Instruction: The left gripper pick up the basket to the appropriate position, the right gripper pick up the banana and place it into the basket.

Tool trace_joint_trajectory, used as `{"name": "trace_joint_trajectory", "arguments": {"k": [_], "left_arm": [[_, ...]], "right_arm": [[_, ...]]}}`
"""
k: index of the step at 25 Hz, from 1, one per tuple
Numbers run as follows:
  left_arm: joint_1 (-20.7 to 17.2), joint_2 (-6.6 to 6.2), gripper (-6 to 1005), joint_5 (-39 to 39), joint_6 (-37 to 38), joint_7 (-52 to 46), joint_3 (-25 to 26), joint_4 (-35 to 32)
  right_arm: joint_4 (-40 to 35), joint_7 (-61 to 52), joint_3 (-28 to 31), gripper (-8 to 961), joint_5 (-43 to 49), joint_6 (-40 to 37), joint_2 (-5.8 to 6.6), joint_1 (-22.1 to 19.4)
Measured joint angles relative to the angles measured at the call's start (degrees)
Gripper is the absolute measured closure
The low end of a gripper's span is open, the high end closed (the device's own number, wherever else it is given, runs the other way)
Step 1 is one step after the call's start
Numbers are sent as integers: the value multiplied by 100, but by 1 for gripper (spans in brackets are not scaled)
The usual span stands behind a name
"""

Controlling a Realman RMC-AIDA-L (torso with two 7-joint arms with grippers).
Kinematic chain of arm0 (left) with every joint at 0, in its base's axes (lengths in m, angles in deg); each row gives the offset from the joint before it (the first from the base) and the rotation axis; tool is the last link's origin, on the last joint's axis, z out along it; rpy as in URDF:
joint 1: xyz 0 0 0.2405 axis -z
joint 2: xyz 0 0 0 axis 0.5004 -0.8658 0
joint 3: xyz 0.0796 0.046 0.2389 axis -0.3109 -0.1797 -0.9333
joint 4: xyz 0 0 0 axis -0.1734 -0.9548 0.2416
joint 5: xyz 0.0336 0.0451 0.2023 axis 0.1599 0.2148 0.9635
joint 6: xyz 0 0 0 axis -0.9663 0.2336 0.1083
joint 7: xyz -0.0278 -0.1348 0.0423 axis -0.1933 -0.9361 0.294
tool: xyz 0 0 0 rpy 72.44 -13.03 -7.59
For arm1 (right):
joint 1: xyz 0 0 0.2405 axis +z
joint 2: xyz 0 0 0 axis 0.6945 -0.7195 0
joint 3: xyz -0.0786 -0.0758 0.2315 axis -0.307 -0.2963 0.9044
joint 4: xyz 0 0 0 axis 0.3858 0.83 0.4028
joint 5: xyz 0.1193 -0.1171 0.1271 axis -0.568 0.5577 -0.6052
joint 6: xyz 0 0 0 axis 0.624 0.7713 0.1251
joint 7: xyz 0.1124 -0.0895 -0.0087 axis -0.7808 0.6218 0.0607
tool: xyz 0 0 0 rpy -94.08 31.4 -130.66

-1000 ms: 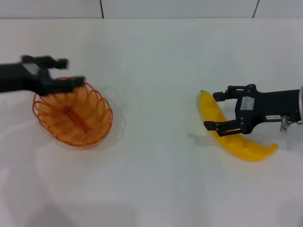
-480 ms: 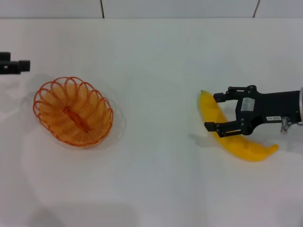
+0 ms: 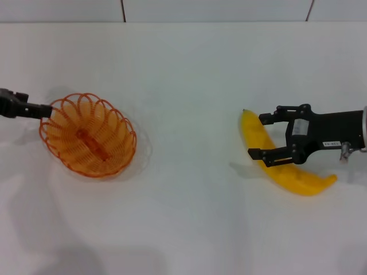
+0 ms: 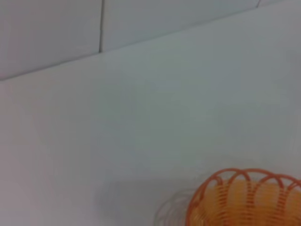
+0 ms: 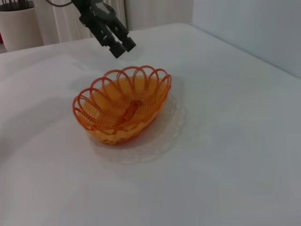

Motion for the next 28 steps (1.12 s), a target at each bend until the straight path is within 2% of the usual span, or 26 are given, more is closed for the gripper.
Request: {"name": "trace_joint_trajectory", "arguments": {"k": [14,28], "left_arm": [[88,128,214,361,-483,29,-5,146],[358,339,215,782,-939,208,-28,534]], "right_arm": [[8,0,39,77,29,0,-7,3],[18,-133,29,76,147,-4,-10,75]]}}
